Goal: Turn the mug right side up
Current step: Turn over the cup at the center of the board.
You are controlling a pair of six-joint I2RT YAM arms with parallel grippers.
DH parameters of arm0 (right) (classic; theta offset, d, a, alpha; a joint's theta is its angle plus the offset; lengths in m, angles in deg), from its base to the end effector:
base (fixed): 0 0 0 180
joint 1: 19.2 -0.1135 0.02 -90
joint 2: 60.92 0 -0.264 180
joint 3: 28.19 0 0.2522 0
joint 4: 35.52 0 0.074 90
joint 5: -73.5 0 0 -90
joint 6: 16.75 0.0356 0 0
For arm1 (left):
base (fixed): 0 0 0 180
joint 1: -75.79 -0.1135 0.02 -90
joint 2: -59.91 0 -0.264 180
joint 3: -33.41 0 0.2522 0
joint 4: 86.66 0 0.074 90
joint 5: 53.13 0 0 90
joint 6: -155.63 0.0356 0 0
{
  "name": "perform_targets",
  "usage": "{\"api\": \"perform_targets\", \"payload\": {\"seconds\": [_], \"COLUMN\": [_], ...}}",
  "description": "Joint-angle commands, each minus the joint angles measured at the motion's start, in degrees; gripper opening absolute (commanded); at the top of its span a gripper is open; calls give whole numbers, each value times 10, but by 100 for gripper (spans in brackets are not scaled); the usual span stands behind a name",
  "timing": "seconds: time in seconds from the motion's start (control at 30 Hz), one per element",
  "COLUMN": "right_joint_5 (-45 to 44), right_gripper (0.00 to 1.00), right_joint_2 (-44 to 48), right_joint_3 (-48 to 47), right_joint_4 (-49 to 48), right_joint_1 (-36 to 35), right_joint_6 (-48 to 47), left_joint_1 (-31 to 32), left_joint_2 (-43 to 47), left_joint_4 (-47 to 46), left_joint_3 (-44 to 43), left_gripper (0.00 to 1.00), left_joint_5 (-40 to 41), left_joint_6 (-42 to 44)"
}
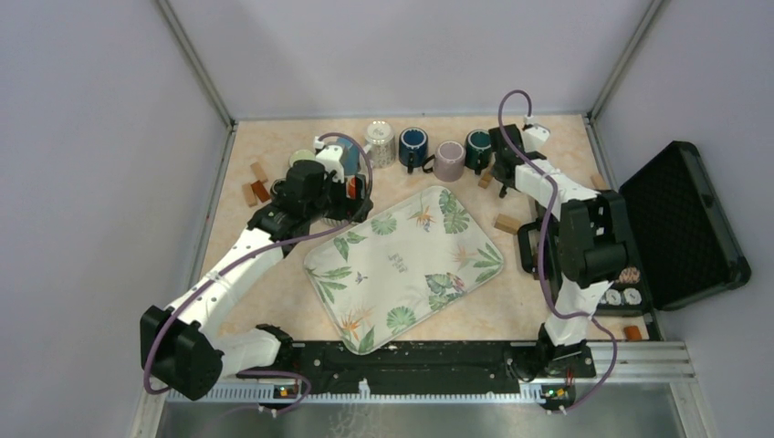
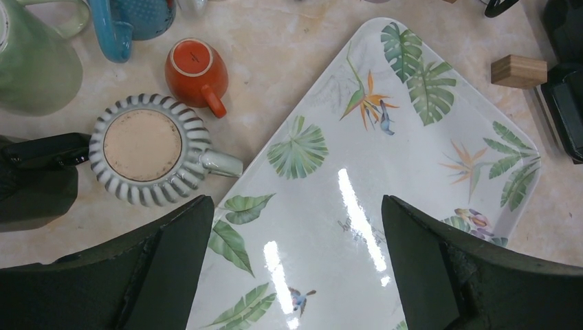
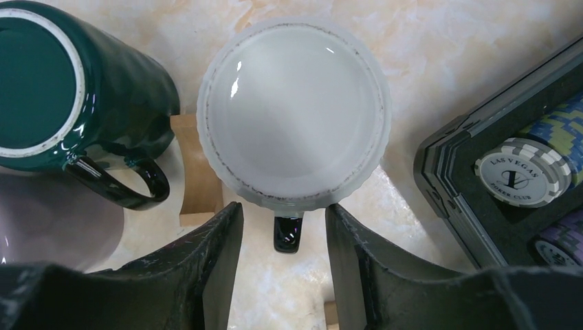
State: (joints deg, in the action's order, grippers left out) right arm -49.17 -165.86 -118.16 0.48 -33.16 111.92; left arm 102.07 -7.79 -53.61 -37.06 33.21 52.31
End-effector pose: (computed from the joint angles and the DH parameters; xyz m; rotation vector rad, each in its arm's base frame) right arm 0.3901 0.0772 0.2227 0.7201 2.1794 -0.2411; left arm 0.2378 -0.1200 0.3147 0.2798 2.1167 -0.4793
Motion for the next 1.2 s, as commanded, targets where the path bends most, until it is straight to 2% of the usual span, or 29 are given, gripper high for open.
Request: {"api": "perform_targets", "payload": {"seconds": [0.0, 0.2, 0.53, 1.17], "right_joint_5": [-13, -31, -41, -5], "right_gripper": [47, 45, 30, 32], "right_joint_2": [-17, -19, -20, -21], "right_joint_3": [-13, -8, 2, 1], "right_joint_4": [-16, -8, 3, -13], "right_joint_1": [5, 6, 15, 29], "right_joint_6": [27, 59, 67, 26], "left_joint_1": [-1, -1, -1, -1], "left_joint_2": [15, 14, 18, 12], "left_joint_4": [-22, -22, -23, -22], "left_joint_3": [6, 6, 13, 16], "left_gripper": [98, 98, 98, 98], "left_joint_5": [0, -2, -1, -4], "left_joint_6": [8, 8, 8, 7]}}
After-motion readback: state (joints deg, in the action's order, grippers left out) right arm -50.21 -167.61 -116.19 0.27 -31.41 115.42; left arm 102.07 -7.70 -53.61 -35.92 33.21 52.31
